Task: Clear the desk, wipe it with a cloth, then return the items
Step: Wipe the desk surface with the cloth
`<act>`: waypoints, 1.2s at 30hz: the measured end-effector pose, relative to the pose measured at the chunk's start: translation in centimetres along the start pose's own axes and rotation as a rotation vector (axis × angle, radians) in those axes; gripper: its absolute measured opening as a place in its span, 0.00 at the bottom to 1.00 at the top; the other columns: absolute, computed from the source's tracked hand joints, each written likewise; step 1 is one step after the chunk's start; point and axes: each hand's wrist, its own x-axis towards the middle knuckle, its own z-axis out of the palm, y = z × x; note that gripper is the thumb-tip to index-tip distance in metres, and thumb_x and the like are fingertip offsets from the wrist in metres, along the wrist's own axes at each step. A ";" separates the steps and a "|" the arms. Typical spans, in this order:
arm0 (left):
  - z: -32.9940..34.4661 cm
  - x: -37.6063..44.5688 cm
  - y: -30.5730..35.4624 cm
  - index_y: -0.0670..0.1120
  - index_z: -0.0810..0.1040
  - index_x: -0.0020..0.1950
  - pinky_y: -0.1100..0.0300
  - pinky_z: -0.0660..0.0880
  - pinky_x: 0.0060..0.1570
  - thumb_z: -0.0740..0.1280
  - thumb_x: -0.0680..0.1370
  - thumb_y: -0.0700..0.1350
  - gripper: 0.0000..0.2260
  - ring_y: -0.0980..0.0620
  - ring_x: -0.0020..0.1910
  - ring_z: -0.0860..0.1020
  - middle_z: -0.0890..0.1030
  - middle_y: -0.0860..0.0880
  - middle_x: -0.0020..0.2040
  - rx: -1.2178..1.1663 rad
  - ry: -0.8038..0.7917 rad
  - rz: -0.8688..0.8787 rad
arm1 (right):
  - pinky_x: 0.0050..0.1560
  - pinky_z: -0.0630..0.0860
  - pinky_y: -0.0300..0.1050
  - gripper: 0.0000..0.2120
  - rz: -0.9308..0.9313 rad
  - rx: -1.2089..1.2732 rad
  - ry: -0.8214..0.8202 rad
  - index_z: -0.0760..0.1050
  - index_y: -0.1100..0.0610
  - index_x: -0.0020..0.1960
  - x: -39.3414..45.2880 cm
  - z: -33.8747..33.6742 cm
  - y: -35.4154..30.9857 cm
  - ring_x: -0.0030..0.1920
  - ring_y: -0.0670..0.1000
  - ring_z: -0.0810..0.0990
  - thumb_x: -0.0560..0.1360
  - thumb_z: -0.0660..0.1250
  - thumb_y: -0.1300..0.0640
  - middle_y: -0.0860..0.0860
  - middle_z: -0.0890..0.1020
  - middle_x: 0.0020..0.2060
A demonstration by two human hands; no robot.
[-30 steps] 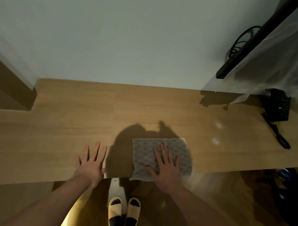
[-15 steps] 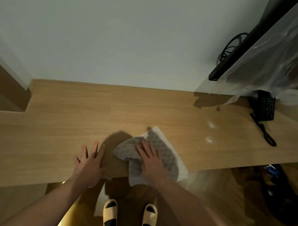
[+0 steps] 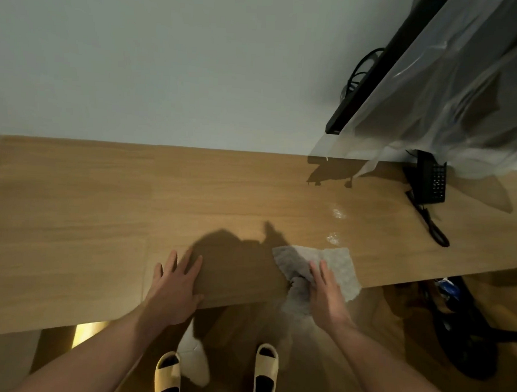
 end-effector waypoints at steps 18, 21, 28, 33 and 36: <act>0.4 6.6 16.6 0.57 0.38 0.83 0.34 0.56 0.77 0.66 0.79 0.63 0.45 0.37 0.82 0.40 0.35 0.49 0.83 -0.136 -0.020 -0.315 | 0.77 0.53 0.71 0.30 -0.256 -0.244 0.044 0.33 0.39 0.81 4.1 -4.0 14.8 0.83 0.57 0.45 0.85 0.45 0.48 0.49 0.45 0.84; 0.6 7.0 16.6 0.57 0.39 0.83 0.35 0.58 0.77 0.68 0.79 0.61 0.45 0.36 0.82 0.42 0.36 0.49 0.84 -0.151 -0.042 -0.343 | 0.75 0.62 0.68 0.28 -0.140 -0.078 0.011 0.47 0.45 0.83 5.0 -6.6 20.1 0.83 0.53 0.51 0.83 0.42 0.46 0.49 0.55 0.83; 1.3 7.8 16.8 0.57 0.39 0.84 0.37 0.58 0.78 0.70 0.79 0.58 0.46 0.34 0.82 0.43 0.37 0.49 0.84 -0.179 -0.036 -0.391 | 0.79 0.60 0.57 0.24 0.139 0.365 0.289 0.58 0.46 0.82 6.8 -14.3 29.5 0.82 0.50 0.56 0.87 0.52 0.49 0.44 0.58 0.82; 1.5 7.5 16.6 0.59 0.39 0.83 0.35 0.58 0.77 0.70 0.79 0.57 0.46 0.37 0.82 0.41 0.36 0.51 0.84 -0.197 -0.021 -0.392 | 0.79 0.51 0.69 0.31 0.149 0.030 0.012 0.42 0.43 0.84 10.2 -11.9 32.0 0.83 0.59 0.44 0.83 0.40 0.36 0.47 0.47 0.84; 1.6 7.4 16.5 0.58 0.40 0.83 0.35 0.57 0.77 0.71 0.78 0.57 0.46 0.38 0.82 0.41 0.36 0.51 0.84 -0.203 -0.024 -0.395 | 0.76 0.51 0.75 0.31 0.159 -0.128 -0.060 0.44 0.45 0.84 9.7 -7.9 28.4 0.82 0.65 0.39 0.83 0.43 0.42 0.52 0.40 0.83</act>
